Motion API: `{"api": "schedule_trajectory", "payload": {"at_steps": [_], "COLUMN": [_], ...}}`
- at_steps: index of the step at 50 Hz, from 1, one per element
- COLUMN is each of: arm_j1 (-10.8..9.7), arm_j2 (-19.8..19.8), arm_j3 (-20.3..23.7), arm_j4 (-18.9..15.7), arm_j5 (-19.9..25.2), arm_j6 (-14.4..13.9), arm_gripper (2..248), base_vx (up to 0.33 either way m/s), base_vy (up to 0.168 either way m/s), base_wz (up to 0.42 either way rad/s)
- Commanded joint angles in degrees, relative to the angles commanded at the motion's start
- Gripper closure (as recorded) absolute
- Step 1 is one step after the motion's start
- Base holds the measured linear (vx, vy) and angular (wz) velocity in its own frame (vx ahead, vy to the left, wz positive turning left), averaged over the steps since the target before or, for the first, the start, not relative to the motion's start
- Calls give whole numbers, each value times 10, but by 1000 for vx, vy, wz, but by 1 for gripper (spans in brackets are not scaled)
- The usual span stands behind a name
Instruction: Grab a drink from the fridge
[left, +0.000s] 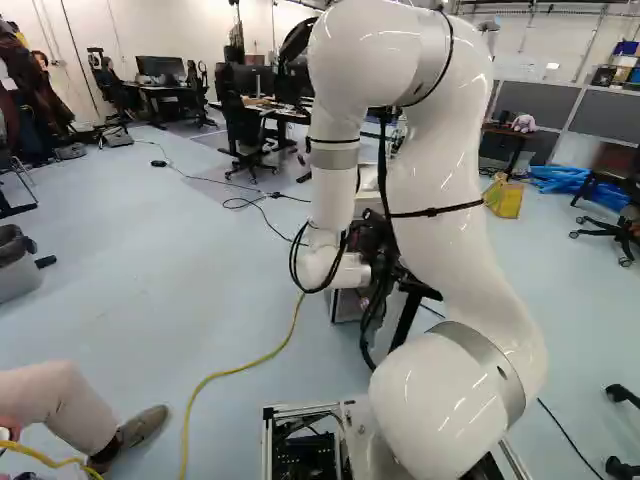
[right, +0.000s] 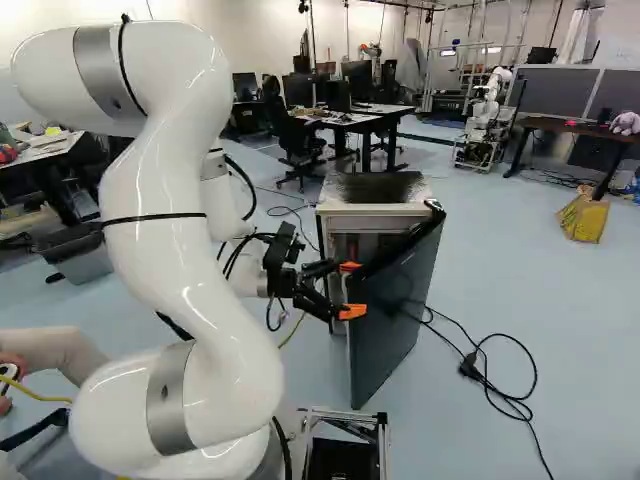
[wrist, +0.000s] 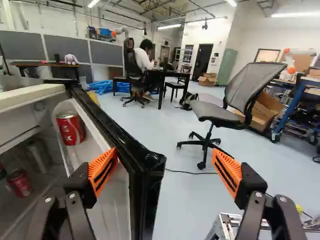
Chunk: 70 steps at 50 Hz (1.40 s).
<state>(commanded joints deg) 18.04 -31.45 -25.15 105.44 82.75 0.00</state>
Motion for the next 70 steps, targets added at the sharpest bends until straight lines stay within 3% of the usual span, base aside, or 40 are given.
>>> {"api": "schedule_trajectory", "payload": {"at_steps": [17, 37, 70], "arm_j1": [-67, -161, -319], "arm_j2": [0, 1, -11], "arm_j3": [-4, -27, -119], "arm_j4": [21, 45, 50], "arm_j5": [0, 0, 0], "arm_j6": [0, 0, 0], "arm_gripper": [3, 3, 3], "base_vx": [0, 0, 0], "base_vy": [0, 0, 0], "base_wz": [0, 0, 0]}}
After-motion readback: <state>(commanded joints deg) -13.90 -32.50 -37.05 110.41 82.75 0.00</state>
